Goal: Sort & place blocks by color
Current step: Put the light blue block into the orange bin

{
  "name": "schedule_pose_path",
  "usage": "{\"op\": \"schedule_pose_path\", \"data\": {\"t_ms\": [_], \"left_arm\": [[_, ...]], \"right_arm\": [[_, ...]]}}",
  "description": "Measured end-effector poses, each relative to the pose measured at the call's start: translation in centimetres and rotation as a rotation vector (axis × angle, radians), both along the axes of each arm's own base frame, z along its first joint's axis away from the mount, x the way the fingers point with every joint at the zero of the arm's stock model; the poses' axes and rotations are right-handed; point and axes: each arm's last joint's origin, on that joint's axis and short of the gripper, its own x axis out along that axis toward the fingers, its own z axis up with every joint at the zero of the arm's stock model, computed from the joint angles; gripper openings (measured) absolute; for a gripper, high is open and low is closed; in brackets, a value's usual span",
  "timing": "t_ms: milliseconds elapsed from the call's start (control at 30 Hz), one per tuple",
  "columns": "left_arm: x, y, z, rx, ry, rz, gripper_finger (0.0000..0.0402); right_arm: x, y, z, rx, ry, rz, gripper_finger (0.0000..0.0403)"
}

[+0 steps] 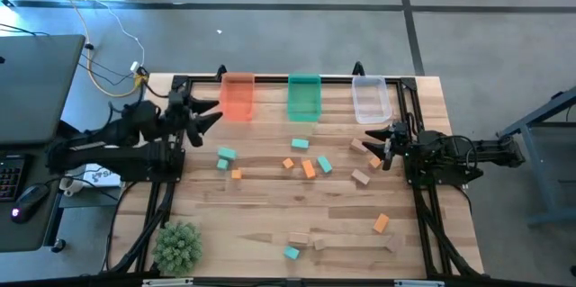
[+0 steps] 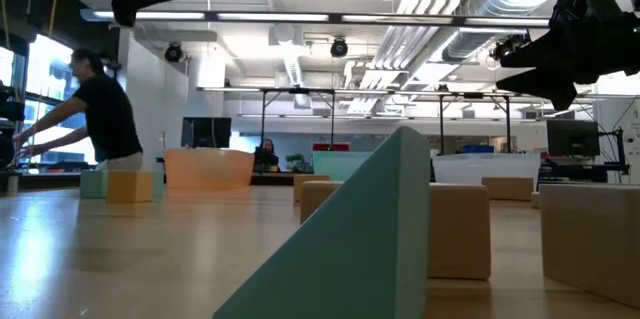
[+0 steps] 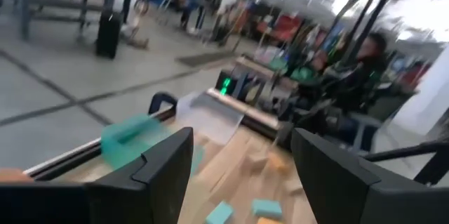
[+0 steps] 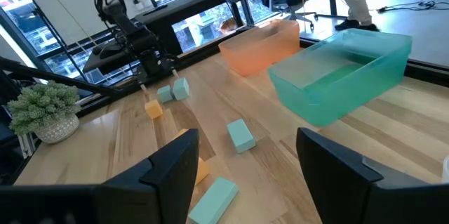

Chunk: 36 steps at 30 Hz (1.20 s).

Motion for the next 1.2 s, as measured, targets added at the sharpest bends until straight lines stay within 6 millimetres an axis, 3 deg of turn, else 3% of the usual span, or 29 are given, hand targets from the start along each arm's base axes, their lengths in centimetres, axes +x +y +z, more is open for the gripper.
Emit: {"op": "schedule_pose_path", "data": {"t_ms": [200, 367, 767, 1200], "left_arm": [[1.9, 0.6, 2.3, -0.022, 0.221, -0.016, 0.0229], [3.5, 0.9, 2.2, -0.045, 0.459, -0.09, 0.0229], [7.1, 1.8, -1.3, -0.085, 0.783, -0.213, 0.0229], [9.3, 2.4, -6.2, -0.219, 1.136, -0.307, 0.0229]], "right_arm": [[0.0, 0.0, 0.0, 0.0, 0.0, 0.0, 0.0227], [0.0, 0.0, 0.0, 0.0, 0.0, 0.0, 0.0227], [0.0, 0.0, 0.0, 0.0, 0.0, 0.0, 0.0227], [0.0, 0.0, 0.0, 0.0, 0.0, 0.0, 0.0227]]}}
